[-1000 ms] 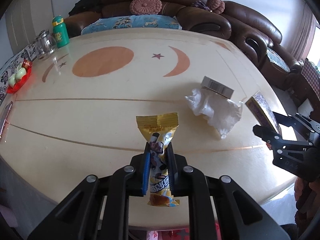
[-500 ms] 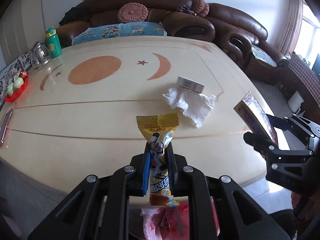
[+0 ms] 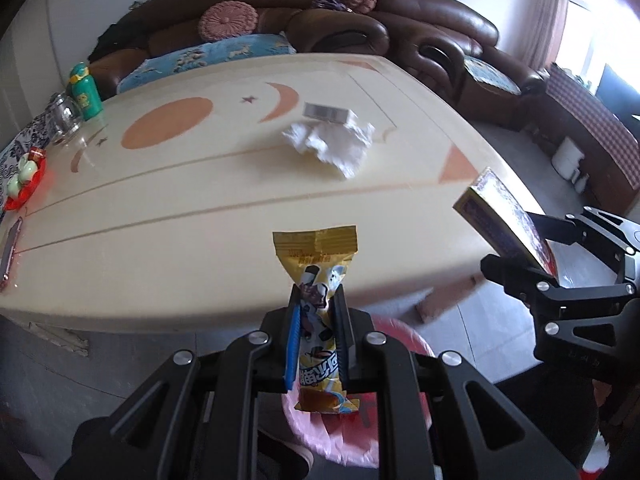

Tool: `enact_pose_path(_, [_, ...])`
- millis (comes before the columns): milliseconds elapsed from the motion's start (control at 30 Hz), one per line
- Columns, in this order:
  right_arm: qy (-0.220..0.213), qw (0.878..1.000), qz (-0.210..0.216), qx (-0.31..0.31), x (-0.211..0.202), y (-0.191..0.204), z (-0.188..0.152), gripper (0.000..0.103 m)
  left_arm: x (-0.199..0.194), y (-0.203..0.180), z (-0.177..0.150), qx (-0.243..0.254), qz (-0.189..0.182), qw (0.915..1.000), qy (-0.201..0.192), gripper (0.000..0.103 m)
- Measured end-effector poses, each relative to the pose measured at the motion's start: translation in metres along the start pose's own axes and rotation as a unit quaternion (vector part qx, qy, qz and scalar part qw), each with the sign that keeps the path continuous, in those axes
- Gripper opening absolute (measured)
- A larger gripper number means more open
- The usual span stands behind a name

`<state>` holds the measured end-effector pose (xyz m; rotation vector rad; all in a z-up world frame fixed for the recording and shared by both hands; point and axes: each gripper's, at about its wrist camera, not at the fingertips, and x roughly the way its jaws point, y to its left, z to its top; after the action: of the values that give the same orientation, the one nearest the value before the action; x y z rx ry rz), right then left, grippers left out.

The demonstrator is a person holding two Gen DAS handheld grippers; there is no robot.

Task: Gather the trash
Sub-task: 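Carry the candy bar and card box with both grippers over the pink bin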

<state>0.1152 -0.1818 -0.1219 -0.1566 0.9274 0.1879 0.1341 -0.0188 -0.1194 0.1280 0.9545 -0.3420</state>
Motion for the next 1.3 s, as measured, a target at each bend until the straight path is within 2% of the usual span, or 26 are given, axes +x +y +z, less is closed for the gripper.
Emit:
enact_pose_path(333, [0.034, 0.999, -0.001, 0.02, 0.003, 0.018, -0.046, 0.061, 0.008, -0.016, -0.042, 0.022, -0.028, 0.9987, 0.037, 0.015])
enact_pose_path(633, [0.066, 0.997, 0.004, 0.039, 0.032, 0.024, -0.074, 0.061, 0.046, -0.023, -0.07, 0.03, -0.043, 0.9948, 0.087, 0.015])
enact_pose_path(1300, [0.13, 0.99, 0.002, 0.05, 0.103, 0.036, -0.107, 0.06, 0.114, -0.024, -0.095, 0.034, -0.056, 0.986, 0.153, 0.015])
